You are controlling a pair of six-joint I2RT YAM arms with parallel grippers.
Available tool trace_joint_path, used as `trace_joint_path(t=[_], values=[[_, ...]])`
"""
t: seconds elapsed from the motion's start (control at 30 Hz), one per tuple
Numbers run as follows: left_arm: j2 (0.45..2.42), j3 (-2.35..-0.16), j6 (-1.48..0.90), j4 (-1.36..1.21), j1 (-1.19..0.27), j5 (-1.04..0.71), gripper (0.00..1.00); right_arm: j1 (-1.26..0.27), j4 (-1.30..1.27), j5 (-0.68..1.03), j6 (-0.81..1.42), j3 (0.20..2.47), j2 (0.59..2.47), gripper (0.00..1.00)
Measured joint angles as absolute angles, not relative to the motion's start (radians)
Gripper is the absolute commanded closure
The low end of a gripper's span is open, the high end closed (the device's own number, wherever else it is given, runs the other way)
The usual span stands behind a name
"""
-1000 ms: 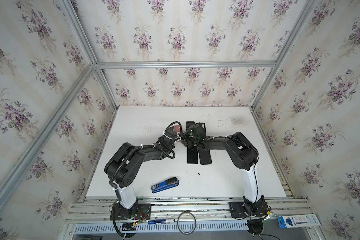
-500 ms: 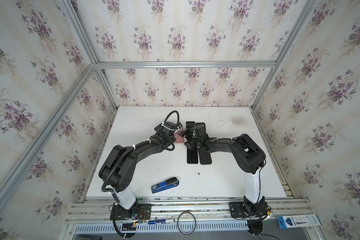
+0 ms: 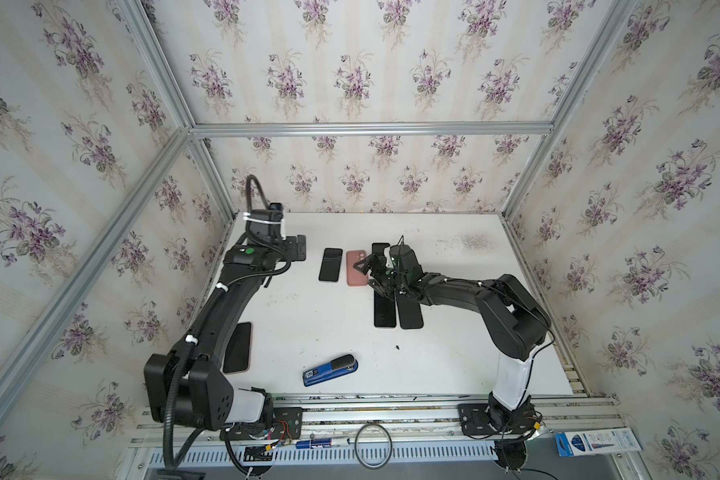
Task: Take the phone out of the phone case
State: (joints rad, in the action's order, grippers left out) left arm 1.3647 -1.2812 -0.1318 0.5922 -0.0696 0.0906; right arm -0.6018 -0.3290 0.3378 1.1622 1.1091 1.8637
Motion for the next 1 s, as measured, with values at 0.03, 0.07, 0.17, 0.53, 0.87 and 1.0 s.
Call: trace_joint_path(t=[0.03, 0.07, 0.17, 0.53, 0.87, 1.0], values=[[1.335, -1.255, -0.17, 0.623, -0.028, 0.073, 0.0, -0.604, -0.316, 0.34, 1.123, 1.109, 1.823, 0.0], [1.304, -1.226, -0.202, 0.653, 0.005, 0.056, 0.0, -0.607, -0.299, 0.34, 1.079, 1.105, 1.779, 0.0], [1.202, -1.139, -0.275, 0.746, 0.062, 0.02, 0.0, -0.609, -0.219, 0.339, 0.944, 1.09, 1.649, 0.0], [1.037, -0.894, -0.636, 0.967, 0.213, 0.037, 0.0, -0.609, 0.031, 0.319, 0.661, 0.931, 1.319, 0.0], [1.11, -0.789, -0.921, 1.087, 0.361, 0.058, 0.0, -0.609, 0.067, 0.339, 0.646, 0.824, 1.224, 0.0], [1.14, -0.743, -0.941, 1.062, 0.442, 0.031, 0.0, -0.609, 0.07, 0.339, 0.651, 0.803, 1.211, 0.0]])
